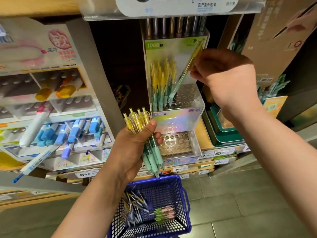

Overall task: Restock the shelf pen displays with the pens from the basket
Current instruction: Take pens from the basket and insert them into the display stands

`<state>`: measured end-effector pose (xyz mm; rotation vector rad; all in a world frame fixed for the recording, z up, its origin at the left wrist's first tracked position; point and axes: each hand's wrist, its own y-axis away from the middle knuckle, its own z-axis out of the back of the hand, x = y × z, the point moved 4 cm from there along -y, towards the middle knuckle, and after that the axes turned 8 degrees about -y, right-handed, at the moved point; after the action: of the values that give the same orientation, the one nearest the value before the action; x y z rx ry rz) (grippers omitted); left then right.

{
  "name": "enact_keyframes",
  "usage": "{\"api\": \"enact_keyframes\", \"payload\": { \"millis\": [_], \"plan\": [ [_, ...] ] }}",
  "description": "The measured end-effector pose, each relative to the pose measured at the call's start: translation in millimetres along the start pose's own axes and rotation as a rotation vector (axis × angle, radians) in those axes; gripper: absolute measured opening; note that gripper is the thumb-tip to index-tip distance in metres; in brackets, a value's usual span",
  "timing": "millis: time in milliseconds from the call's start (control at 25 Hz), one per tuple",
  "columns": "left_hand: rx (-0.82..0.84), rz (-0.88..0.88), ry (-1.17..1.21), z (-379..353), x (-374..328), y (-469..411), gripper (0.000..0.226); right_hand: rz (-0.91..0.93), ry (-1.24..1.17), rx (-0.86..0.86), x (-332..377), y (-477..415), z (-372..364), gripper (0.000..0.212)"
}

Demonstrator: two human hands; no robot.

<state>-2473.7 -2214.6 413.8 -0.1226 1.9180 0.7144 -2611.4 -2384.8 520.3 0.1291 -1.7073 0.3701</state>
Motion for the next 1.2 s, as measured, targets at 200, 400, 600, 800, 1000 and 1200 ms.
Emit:
{"api": "enact_keyframes", "payload": {
  "millis": [200, 400, 600, 800, 1000, 1200],
  "plan": [
    [0.02, 0.024, 0.041, 0.7, -3.7, -0.2, 0.037, 0.123, 0.271, 0.063, -6.6, -2.3, -10.4, 0.017],
    [0.051, -0.022, 0.041, -2.0, -9.8, -2.0, 0.027, 0.212, 0.304, 0.084, -8.6, -6.7, -16.1, 0.013],
    [0.04, -0.038, 0.044, -4.7, -9.0, 1.1, 0.03, 0.243, 0.467, 0.142, -16.7, -2.5, -18.1, 0.014],
    [0.019, -0.072, 0.066, -8.4, -9.8, -0.1, 0.053, 0.204, 0.715, 0.258, -32.5, 4.9, -23.6, 0.014],
    [0.032, -0.1, 0.054, -12.6, -12.8, 1.1, 0.034, 0.104, 0.735, 0.25, -28.2, 8.1, -21.7, 0.009],
    [0.077, -0.161, -0.034, -21.8, -14.4, 2.7, 0.03, -0.267, 0.365, 0.507, -41.1, 33.6, -24.3, 0.02]
  ]
}}
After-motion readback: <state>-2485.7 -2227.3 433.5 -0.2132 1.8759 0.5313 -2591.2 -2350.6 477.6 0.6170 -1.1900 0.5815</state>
